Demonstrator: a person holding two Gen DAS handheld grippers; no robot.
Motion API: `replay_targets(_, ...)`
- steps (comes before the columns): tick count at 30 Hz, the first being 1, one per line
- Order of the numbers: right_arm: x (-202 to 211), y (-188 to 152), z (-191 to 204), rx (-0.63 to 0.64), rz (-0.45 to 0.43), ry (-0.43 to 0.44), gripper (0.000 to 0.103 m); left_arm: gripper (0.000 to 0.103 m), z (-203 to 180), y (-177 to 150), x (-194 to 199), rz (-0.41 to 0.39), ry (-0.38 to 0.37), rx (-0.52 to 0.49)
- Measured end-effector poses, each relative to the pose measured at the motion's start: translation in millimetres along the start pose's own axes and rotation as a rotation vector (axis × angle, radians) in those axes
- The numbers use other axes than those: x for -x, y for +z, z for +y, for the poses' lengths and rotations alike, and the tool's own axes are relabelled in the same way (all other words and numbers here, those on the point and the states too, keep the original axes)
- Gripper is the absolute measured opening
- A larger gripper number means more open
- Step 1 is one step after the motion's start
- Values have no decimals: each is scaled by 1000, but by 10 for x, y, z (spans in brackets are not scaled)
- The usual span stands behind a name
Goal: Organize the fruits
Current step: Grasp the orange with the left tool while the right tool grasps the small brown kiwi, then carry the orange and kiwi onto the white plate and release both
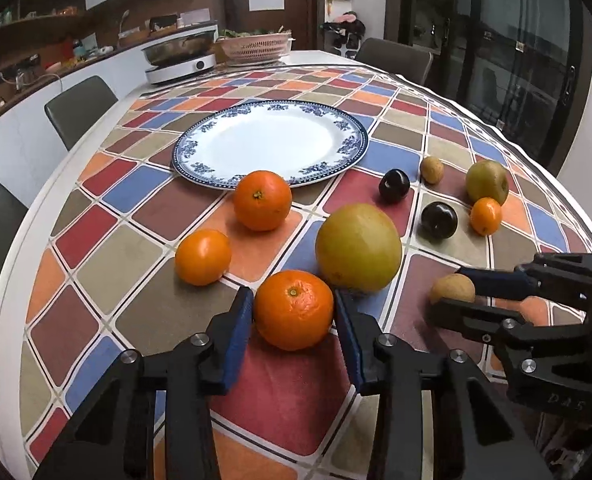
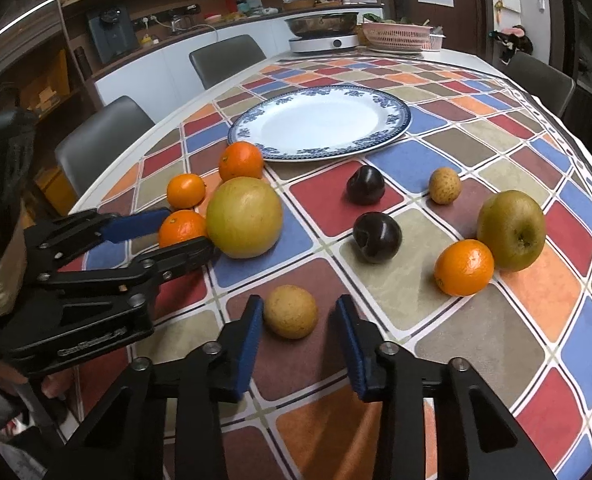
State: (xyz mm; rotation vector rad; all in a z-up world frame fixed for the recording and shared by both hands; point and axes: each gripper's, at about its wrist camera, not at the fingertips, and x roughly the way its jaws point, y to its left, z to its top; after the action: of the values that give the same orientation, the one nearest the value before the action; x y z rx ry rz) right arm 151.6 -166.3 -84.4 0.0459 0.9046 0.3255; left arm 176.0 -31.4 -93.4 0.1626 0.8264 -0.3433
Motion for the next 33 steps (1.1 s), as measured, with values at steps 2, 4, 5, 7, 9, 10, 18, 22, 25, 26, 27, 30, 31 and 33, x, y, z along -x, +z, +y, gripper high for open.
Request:
replay_targets(2,-2,2,15,14,2,4,29,41,3,6,5,1,-1,6)
replay_targets(4,-2,3,24,18,2,1,29,40,3,1,15,4,3,8)
replay_targets(5,-2,1,29,16,2,3,29,40,1,2,20,6,4,8)
replay_targets(7,0,4,36,12,2,4,29,40,7,-2,40,6,3,13)
replay_targets(9,13,8,44,10,-2,4,29,40,7,-2,69,3,4,18)
replay_targets(10,24,10,45,12,-6,2,29,40,5,1,84,1,4,20)
replay_targets(18,169,79,83,44,-55,-6,29,40,2,95,307,-52,13,37)
replay_targets(22,277,171,120,67,-98,-22,29,40,10,190,421,-85,20,41)
replay_targets(25,358,262,126,79,-128,-31,29,40,7,275,488,-105,22,39)
replay_targets(26,381,293,123,80,-136,-33,29,40,8,304,506,-109,23,38)
replay_targets(27,405,328,120,80,-143,-34,29,40,8,342,529,-117,23,35)
replay_targets(30,463,457,85,66,-158,-29,29,40,-4,429,567,-129,24,24)
replay_targets(31,483,487,84,67,-164,-35,29,40,0,468,580,-135,22,22)
replay_targets(33,515,555,66,66,-171,-40,29,40,8,535,592,-142,16,20)
